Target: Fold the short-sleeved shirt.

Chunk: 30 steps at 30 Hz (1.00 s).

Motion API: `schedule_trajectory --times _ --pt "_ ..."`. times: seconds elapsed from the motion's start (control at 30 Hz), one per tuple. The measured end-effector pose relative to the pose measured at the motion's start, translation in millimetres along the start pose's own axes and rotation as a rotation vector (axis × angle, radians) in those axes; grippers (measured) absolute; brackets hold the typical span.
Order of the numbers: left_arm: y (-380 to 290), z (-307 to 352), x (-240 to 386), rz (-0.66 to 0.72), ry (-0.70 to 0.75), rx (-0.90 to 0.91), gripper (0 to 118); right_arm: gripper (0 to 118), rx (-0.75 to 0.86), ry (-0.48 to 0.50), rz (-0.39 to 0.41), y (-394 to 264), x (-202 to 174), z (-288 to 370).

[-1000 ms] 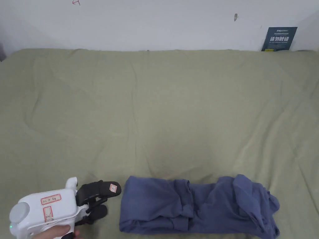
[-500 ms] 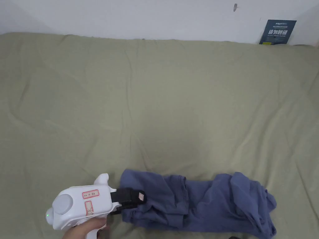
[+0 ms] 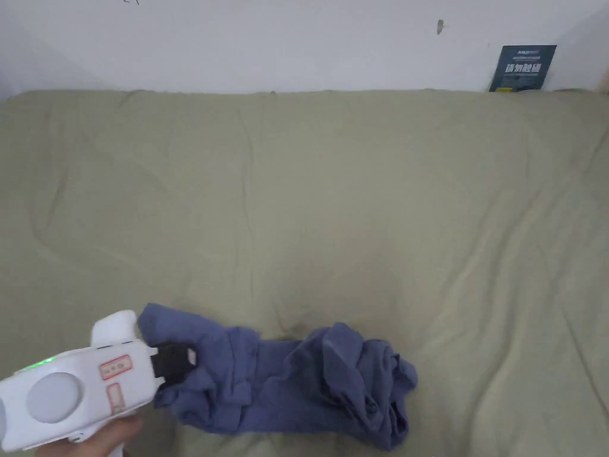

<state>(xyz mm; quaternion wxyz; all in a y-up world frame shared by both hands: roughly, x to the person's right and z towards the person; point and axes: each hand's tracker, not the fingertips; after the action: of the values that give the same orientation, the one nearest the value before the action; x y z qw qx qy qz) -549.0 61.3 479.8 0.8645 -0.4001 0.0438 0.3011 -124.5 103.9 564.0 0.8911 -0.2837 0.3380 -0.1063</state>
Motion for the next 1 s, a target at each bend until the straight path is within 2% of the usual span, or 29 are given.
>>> schedule_trajectory --times 0.07,0.17,0.33,0.37,0.4,0.47,0.6,0.67,0.73,0.77,0.8,0.87,0.93,1.0 --pt "-12 -19 50 -0.061 -0.051 -0.024 8 0 0.008 0.002 -0.002 0 1 4" --pt "-29 -59 93 -0.137 -0.088 -0.079 8 0 0.024 -0.008 -0.009 -1 5 12" --pt "-52 -122 120 -0.189 0.038 -0.137 10 0 0.036 -0.053 -0.043 -2 18 27" --pt "-55 -122 116 -0.175 0.02 -0.128 21 0 0.039 -0.064 -0.051 -2 21 29" --pt "-53 -118 112 -0.13 -0.018 -0.127 42 0 0.042 -0.069 -0.06 -2 25 31" --pt "-44 -94 114 -0.098 -0.138 -0.116 97 0 0.047 -0.078 -0.07 -2 31 34" --pt "-17 -21 100 -0.164 -0.217 0.114 109 0 0.05 -0.087 -0.071 -1 38 33" --pt "0 4 77 -0.116 -0.148 0.175 116 0 0.052 -0.084 -0.073 0 40 31" --pt "13 0 49 -0.055 -0.072 0.192 115 0 0.057 -0.079 -0.079 1 40 30" --pt "17 -8 39 -0.015 -0.051 0.166 107 0 0.058 -0.074 -0.084 1 40 29" --pt "14 -19 33 0.021 -0.069 0.116 84 0 0.057 -0.07 -0.088 1 40 28" --pt "-1 -50 38 0.04 -0.099 0.029 13 0 0.055 -0.066 -0.087 1 40 27" --pt "-30 -89 68 -0.025 -0.083 -0.064 13 0 0.051 -0.067 -0.084 1 39 27" --pt "-52 -120 94 -0.033 -0.222 -0.114 13 0 0.049 -0.079 -0.087 1 40 28"
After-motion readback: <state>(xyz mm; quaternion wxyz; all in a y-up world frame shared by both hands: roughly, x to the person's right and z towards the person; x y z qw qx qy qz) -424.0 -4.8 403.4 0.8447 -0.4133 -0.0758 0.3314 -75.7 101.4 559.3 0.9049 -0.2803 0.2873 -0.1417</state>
